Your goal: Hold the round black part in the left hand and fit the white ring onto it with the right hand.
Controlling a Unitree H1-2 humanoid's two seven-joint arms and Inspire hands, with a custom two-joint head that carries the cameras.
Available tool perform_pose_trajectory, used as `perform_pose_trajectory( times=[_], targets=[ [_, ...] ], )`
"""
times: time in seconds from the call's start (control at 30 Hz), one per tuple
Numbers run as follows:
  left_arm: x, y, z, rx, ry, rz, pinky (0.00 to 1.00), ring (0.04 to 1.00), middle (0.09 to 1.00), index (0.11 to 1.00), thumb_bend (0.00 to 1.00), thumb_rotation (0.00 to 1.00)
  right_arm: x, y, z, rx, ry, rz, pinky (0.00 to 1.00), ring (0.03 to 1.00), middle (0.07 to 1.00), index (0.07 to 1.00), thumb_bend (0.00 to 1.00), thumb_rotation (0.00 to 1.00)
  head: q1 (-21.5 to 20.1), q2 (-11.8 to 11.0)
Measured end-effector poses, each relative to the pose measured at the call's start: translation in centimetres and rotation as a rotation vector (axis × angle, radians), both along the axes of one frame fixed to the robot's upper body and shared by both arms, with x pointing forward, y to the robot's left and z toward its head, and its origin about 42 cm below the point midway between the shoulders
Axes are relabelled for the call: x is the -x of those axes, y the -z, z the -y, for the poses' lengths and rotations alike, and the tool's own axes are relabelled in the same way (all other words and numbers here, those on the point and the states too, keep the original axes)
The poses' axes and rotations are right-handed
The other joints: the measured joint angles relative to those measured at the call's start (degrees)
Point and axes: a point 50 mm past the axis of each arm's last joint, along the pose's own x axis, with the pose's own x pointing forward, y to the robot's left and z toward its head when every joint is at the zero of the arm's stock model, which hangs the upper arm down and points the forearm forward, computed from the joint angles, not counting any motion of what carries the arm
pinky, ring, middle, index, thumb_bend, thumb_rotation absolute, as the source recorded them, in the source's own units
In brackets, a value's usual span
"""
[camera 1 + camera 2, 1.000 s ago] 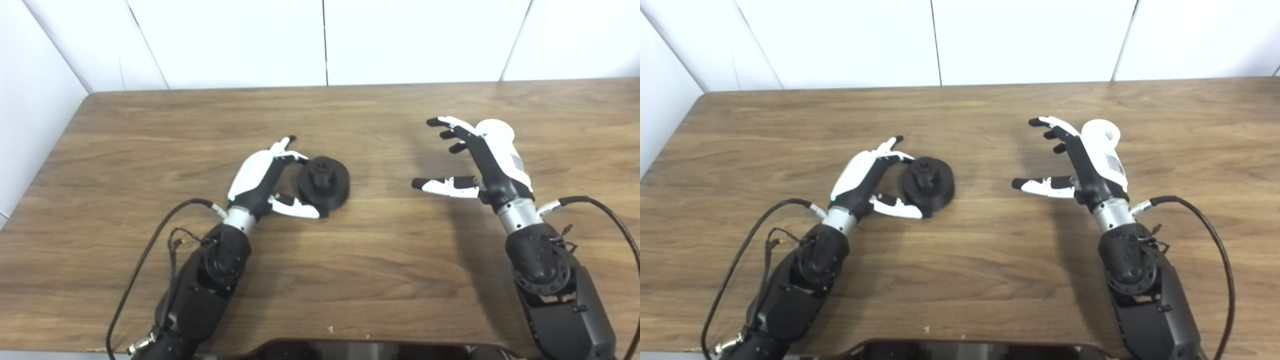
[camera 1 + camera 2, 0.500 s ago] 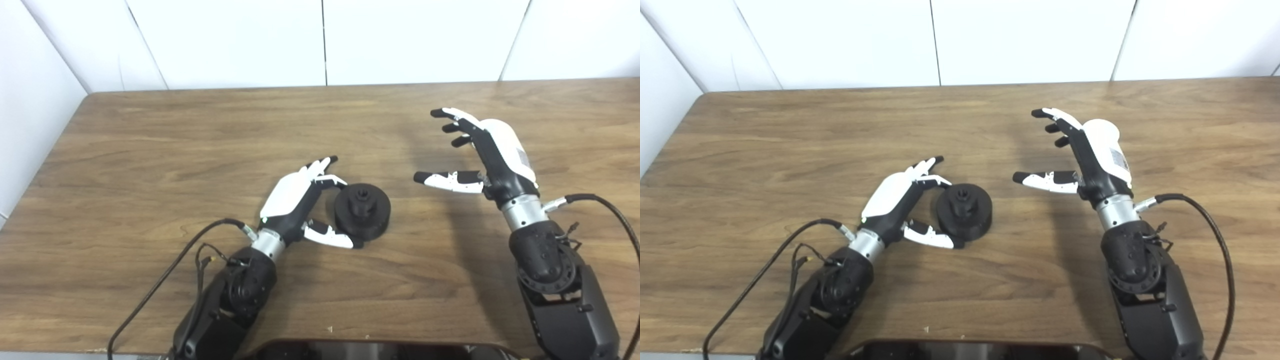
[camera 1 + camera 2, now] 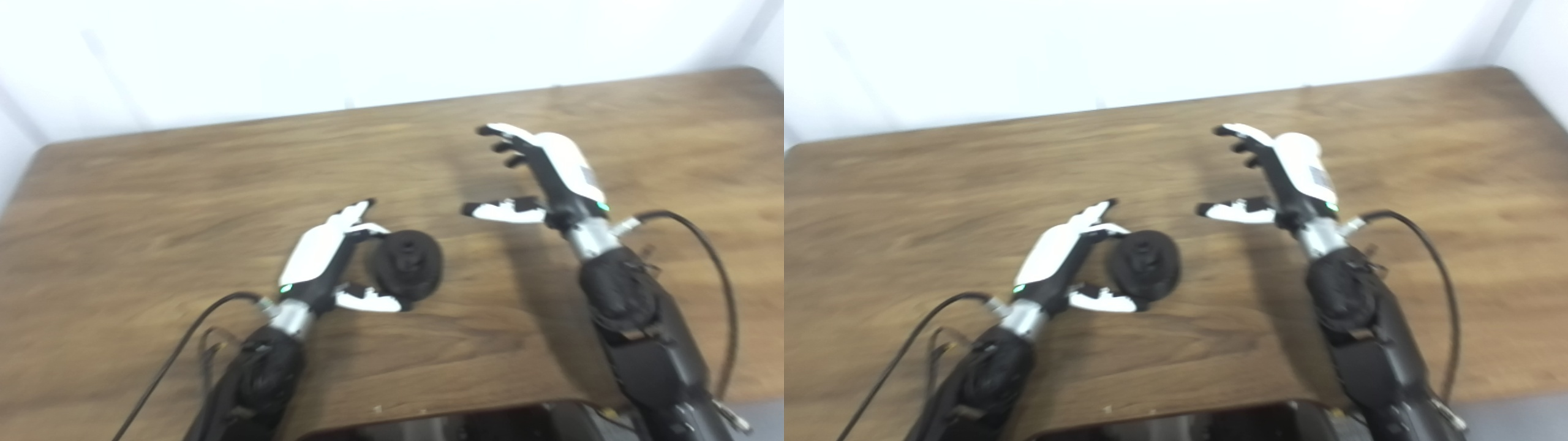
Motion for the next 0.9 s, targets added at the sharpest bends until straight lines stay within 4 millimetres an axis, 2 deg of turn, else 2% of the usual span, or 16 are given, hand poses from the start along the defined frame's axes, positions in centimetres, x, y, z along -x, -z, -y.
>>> perform_pose_trajectory(
  times=[0.27,0.4,0.57,0.73,0.83,0.9],
  targets=[
    [-0.1,-0.1,-1.0,0.002,0.024,0.003,1.0,1.0,1.0,0.622,0.96,0.35,-0.1,-0.2,0.8,0.02,0.064,0.003,0.68,0.793,0.865,0.817,0.76,0.34,-1.2,-0.4],
    [-0.2,-0.1,-1.1,0.0,0.031,0.0,1.0,1.0,1.0,0.622,0.96,0.35,-0.2,-0.8,2.5,0.055,0.106,0.02,0.69,0.813,0.87,0.812,0.77,0.35,-1.0,-0.4],
    [-0.3,-0.2,-1.3,-0.002,0.037,0.0,1.0,1.0,1.0,0.619,0.96,0.35,-0.7,-1.8,4.2,0.14,0.167,0.038,0.68,0.858,0.92,0.822,0.81,0.39,-1.0,-0.4],
    [-0.3,-0.2,-1.4,-0.001,0.041,0.003,1.0,1.0,1.0,0.618,0.96,0.34,-2.6,-3.6,5.8,0.292,0.254,0.062,0.76,0.937,0.979,0.85,0.87,0.45,-0.4,-0.4],
    [-0.3,-0.2,-1.4,0.0,0.042,0.003,1.0,1.0,1.0,0.62,0.96,0.34,-4.1,-4.1,6.5,0.343,0.292,0.022,0.86,0.975,0.998,0.863,0.9,0.47,-0.4,-0.5],
    [-0.3,-0.2,-1.4,0.001,0.042,0.002,1.0,1.0,1.0,0.62,0.96,0.34,-5.0,-4.1,6.7,0.36,0.308,-0.014,0.88,0.981,1.0,0.869,0.91,0.48,-0.3,-0.5]
  ],
)
